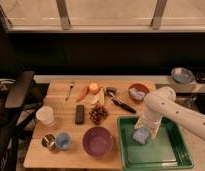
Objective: Place sponge in tray
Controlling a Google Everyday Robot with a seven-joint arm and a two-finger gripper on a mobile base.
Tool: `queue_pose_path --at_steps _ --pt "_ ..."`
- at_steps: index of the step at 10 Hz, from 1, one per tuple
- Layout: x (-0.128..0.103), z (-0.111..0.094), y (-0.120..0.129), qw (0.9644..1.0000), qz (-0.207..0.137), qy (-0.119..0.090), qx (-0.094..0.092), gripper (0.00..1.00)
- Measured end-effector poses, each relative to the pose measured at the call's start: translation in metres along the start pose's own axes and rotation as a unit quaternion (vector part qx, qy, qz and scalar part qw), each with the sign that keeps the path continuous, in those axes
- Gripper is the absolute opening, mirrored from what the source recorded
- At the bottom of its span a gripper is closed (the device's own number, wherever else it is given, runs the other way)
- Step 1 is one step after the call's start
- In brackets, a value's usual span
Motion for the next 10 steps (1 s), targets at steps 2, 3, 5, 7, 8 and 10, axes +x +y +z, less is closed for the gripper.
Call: queue_pose_path --at_steps 2,3,5,7,8,10 --pt "0.001 0.008 0.003 0.9999 -0.001 -0.012 0.008 0.62" --pt "0.003 0.012 0.006 0.9997 0.001 -0.021 0.014 0.62" --pt "0.006 0.021 0.013 0.9991 0.008 -0.037 0.021 0.62" --pt "0.008 0.029 0.015 0.9982 0.011 -0.052 0.03 0.62" --pt "0.008 0.031 0.016 0.9978 0.013 -0.055 0.033 0.62" --pt "0.008 0.035 0.014 0.9975 0.014 -0.059 0.036 0.6"
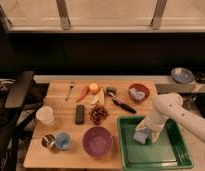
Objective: Place sponge in tray
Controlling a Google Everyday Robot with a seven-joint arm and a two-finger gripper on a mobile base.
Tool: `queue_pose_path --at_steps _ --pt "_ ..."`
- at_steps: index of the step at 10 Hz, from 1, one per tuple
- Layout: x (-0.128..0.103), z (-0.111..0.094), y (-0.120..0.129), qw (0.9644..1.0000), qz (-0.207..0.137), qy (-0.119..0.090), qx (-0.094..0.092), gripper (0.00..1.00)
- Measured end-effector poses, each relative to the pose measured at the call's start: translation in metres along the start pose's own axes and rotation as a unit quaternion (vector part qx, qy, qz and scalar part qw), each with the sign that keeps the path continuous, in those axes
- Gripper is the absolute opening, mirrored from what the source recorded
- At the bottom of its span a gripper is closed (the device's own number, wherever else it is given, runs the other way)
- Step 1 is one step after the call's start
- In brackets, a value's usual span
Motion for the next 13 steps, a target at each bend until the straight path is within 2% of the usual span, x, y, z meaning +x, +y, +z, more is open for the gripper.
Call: queue_pose_path --at_steps 1,4,6,7,8,10,11,13 --pt "0.0 0.001 -0.001 1.0 0.002 0.001 0.001 0.54" --pt "0.001 0.0 -0.001 0.9999 0.008 0.009 0.0 0.25" --pt "0.001 -0.012 0.0 0.9994 0.019 0.027 -0.007 0.06" --pt "0.001 -0.029 -0.001 0.9985 0.03 0.045 -0.01 0.0" --pt "0.0 -0.041 -0.002 0.9977 0.037 0.056 -0.011 0.0" --pt "-0.001 -0.084 -0.002 0.9941 0.065 0.086 -0.005 0.0" --pt "0.0 -0.099 0.0 0.9925 0.078 0.094 0.0 0.0" --pt "0.003 -0.13 0.008 0.9874 0.116 0.104 0.025 0.0"
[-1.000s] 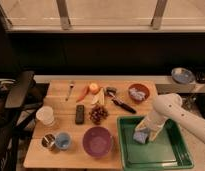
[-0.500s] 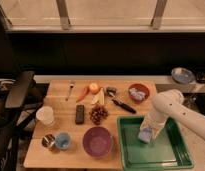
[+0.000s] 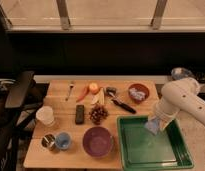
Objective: Place sponge in tray
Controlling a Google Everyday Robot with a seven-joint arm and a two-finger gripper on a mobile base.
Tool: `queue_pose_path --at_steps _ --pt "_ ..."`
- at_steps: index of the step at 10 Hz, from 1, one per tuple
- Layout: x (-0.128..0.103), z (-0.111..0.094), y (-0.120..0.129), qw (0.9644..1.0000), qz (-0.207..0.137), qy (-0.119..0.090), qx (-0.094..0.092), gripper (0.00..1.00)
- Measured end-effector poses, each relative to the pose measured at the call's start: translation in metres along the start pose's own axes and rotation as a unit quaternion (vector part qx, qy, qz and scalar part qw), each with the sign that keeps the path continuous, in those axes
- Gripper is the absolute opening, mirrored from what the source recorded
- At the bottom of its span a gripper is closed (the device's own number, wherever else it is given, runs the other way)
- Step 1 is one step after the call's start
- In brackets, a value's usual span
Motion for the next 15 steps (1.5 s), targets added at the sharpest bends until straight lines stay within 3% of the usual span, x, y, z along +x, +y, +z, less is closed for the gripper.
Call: queue_pose_path --at_steps 2,6,12,15 --pt "0.004 -0.009 0.0 0.9997 0.019 -0.003 0.013 0.0" --pt "-0.003 0.024 0.008 0.9979 0.041 -0.044 0.021 0.04" --pt "-0.006 0.08 0.029 0.9901 0.078 -0.114 0.024 0.62" --pt "-0.007 0.096 0.036 0.9875 0.087 -0.13 0.018 0.65"
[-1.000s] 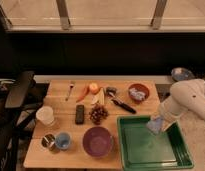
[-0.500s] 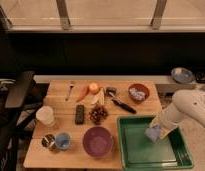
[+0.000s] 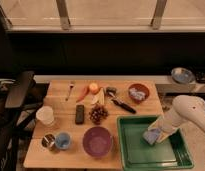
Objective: Place sponge in tray
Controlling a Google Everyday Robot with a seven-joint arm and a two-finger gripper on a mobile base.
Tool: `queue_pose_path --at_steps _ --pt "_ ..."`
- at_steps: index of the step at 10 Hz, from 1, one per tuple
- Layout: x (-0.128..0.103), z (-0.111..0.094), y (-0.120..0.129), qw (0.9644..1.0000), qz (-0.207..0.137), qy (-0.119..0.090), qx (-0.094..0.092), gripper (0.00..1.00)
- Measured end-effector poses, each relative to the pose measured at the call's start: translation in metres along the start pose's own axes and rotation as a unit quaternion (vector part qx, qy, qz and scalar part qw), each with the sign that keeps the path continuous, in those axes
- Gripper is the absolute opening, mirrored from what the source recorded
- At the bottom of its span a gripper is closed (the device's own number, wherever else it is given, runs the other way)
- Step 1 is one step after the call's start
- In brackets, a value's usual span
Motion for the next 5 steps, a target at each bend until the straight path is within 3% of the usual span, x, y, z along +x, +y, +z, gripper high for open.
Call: queue_pose_path --at_steps 1,3,5 --pt "0.0 -0.001 0.002 1.0 0.001 0.004 -0.002 0.65" --pt "-0.003 -0.013 0.001 0.9995 0.0 0.032 -0.004 0.65" --pt "-0.005 -0.015 -0.003 0.9991 -0.003 0.041 -0.006 0.65"
